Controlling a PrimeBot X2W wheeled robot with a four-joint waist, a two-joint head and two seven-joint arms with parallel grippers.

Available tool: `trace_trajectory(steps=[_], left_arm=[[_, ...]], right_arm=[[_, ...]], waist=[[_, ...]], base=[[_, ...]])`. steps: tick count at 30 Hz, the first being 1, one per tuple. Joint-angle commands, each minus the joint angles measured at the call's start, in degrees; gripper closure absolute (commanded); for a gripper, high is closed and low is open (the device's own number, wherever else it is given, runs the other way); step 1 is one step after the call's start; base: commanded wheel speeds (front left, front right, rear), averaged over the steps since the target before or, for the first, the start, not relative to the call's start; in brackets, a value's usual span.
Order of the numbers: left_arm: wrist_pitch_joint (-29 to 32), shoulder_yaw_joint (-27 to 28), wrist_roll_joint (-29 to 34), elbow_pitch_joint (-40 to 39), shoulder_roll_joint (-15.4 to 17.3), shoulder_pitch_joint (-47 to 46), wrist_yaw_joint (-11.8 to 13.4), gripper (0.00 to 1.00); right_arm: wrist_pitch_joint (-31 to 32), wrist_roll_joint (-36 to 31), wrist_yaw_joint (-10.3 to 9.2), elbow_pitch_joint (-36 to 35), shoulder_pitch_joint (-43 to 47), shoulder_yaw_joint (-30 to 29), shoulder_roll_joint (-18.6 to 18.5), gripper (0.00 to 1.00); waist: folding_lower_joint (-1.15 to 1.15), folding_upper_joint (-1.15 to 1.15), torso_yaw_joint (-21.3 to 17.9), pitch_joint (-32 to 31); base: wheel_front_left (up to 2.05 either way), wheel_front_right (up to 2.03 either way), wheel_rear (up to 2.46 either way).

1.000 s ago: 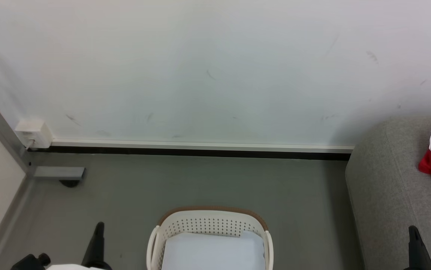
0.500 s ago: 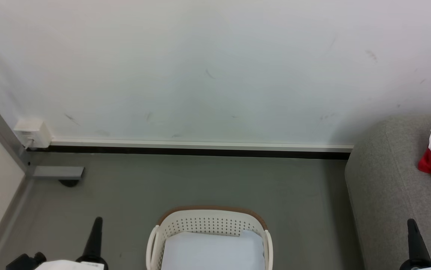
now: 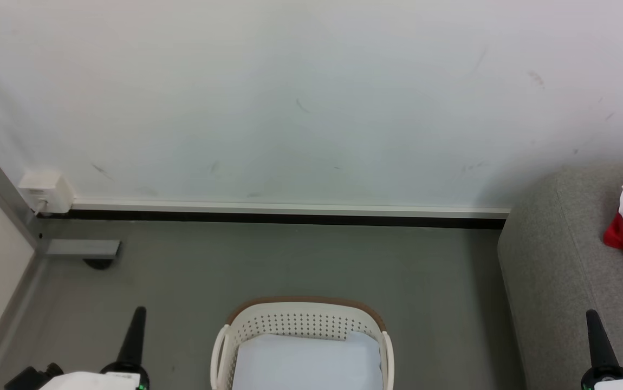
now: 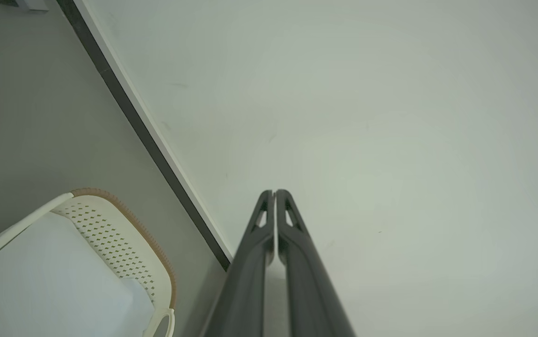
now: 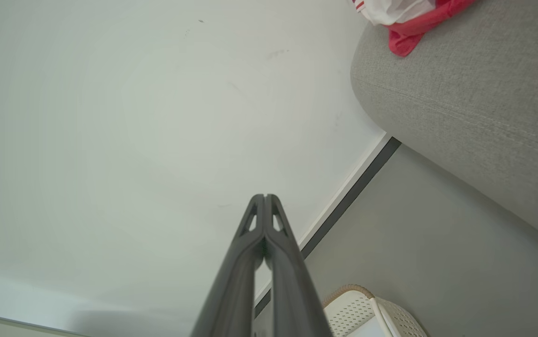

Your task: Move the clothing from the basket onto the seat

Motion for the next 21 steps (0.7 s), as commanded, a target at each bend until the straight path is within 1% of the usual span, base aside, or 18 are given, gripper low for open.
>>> trace_trajectory(steps=[1,21], left_arm=[[0.42,0.48,-1.37,-0.59,-0.08,-0.88,-0.23,1.00],[3.12,1.77,-11.13,-1.02,-0.55,-1.63,-0.66,1.00]], right_arm=[[0.38,1.76,-0.09,-0.14,-1.19,0.02,-0.74,1.00],[3.07,12.72,-0.11,0.11,-2.71,0.14,-0.80,1.00]], waist=[[0.00,0.00,-0.01,0.02],[0.00,0.00,-0.20,0.26]], base=[[0.00,0.00,0.00],[0.00,0.00,0.00]])
